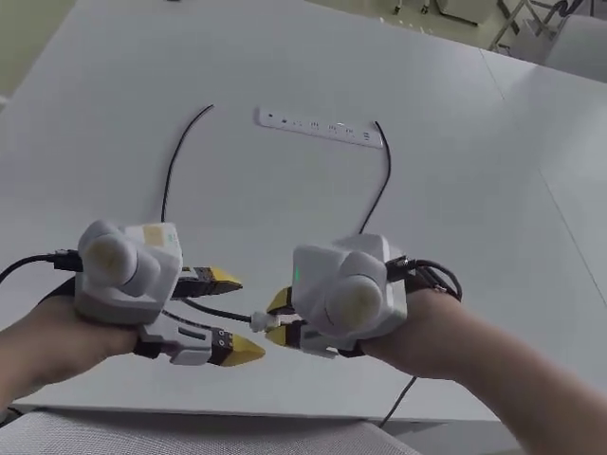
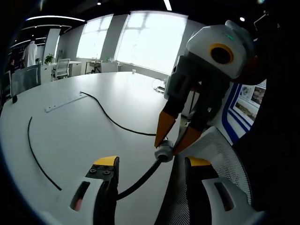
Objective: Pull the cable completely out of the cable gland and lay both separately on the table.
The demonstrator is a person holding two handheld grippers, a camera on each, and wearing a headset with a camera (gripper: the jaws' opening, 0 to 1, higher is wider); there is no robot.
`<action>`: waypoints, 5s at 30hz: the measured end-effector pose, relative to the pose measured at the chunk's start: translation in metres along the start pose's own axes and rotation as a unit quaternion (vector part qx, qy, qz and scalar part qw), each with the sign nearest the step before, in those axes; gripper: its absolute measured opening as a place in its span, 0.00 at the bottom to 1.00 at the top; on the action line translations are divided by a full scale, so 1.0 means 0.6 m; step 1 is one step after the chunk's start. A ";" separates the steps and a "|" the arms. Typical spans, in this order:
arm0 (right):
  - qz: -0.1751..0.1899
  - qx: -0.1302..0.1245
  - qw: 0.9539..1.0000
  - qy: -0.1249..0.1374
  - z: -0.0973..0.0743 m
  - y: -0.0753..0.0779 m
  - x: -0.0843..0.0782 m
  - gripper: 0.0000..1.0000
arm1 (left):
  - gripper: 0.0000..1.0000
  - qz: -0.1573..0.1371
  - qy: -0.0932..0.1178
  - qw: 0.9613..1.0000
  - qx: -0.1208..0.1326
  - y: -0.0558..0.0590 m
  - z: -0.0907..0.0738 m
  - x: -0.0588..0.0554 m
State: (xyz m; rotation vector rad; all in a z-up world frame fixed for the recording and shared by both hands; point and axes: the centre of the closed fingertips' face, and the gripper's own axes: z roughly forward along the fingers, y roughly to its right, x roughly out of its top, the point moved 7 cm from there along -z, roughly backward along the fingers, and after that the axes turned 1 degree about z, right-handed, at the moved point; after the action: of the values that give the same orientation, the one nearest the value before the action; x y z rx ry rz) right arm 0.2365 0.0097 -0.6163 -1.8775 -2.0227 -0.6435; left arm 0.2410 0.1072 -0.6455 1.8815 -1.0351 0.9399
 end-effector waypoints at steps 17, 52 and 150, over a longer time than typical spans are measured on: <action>-0.025 -0.001 1.000 0.001 -0.002 -0.008 0.000 0.07 | 0.25 -0.026 0.005 0.998 -0.051 0.018 0.005 0.004; -0.040 0.007 0.999 0.010 0.010 0.013 0.005 0.09 | 0.15 -0.016 0.007 0.999 -0.048 0.001 0.001 0.009; -0.072 -0.087 0.994 0.007 0.008 -0.006 0.015 0.07 | 0.15 0.028 0.016 0.999 -0.026 0.001 -0.012 0.017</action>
State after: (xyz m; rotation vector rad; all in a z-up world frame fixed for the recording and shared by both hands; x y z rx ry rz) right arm 0.2326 0.0200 -0.6163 -1.8241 -2.1704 -0.8938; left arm 0.2429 0.1104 -0.6337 1.7977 -1.0873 0.9621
